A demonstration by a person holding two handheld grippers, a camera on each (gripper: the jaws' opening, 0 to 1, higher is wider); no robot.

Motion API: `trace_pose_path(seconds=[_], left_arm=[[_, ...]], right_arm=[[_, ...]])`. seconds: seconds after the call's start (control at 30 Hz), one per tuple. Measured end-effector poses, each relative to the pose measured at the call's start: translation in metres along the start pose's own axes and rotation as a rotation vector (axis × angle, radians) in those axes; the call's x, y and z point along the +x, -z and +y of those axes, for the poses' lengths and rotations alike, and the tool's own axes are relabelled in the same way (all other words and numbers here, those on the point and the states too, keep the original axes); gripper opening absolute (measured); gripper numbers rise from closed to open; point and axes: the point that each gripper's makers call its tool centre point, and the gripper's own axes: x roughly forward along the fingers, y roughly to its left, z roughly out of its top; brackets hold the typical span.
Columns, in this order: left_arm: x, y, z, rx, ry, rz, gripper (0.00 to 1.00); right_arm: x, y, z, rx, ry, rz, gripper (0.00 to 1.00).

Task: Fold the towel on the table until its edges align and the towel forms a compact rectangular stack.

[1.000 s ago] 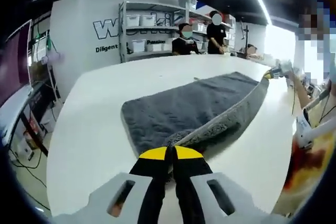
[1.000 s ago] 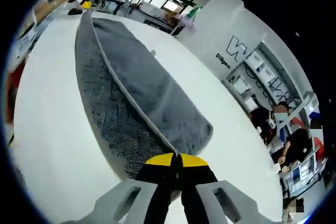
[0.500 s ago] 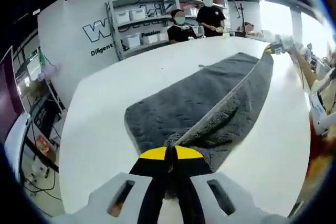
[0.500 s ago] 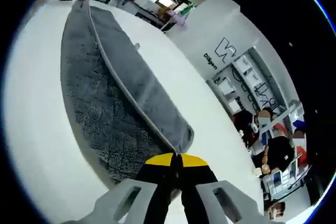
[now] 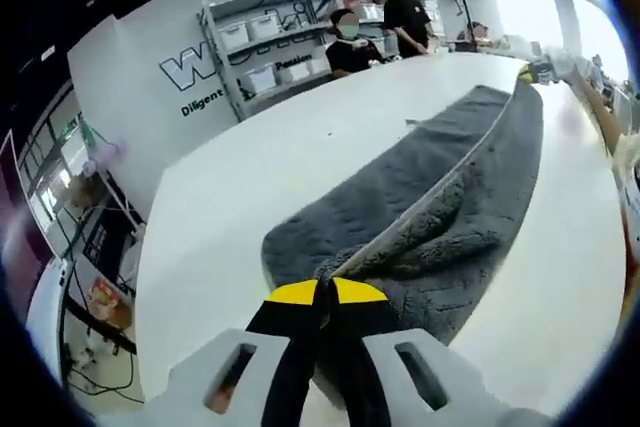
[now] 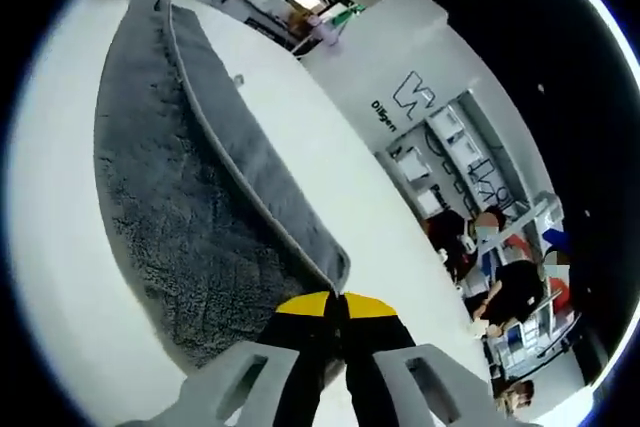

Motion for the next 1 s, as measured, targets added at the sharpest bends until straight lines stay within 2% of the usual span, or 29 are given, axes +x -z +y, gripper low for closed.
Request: trace_pose_path(seconds=[0.13,0.27,0.53,0.67,1.0], left_arm=[[0.006,-0.01,0.007,-0.006,-0.015,-0.019,0.03],[0.013,-0.014,0.011,0.001,-0.034,-0.012,0.03],[0.018,-0.019,0.021,0.004,-0.065,-0.008,0.03],[0.02,-0.025,0.031,-0.006,-0.086,-0.028,0.03],[0.025,-0.038,0.043,-0.018,-0.119,-0.072,0.03]], right_arm=[[0.005,-0.001,-0.009,0.038,0.019,-0.012,0.0],[0.01,-0.009,-0.016,0.021,0.048,-0.018,0.0],[0.023,-0.03,-0.035,-0.075,0.11,-0.007,0.0],[0.03,-0.039,-0.043,-0.093,0.131,-0.007,0.0],[0.044,-0.048,-0.056,-0.119,0.167,-0.007,0.0]])
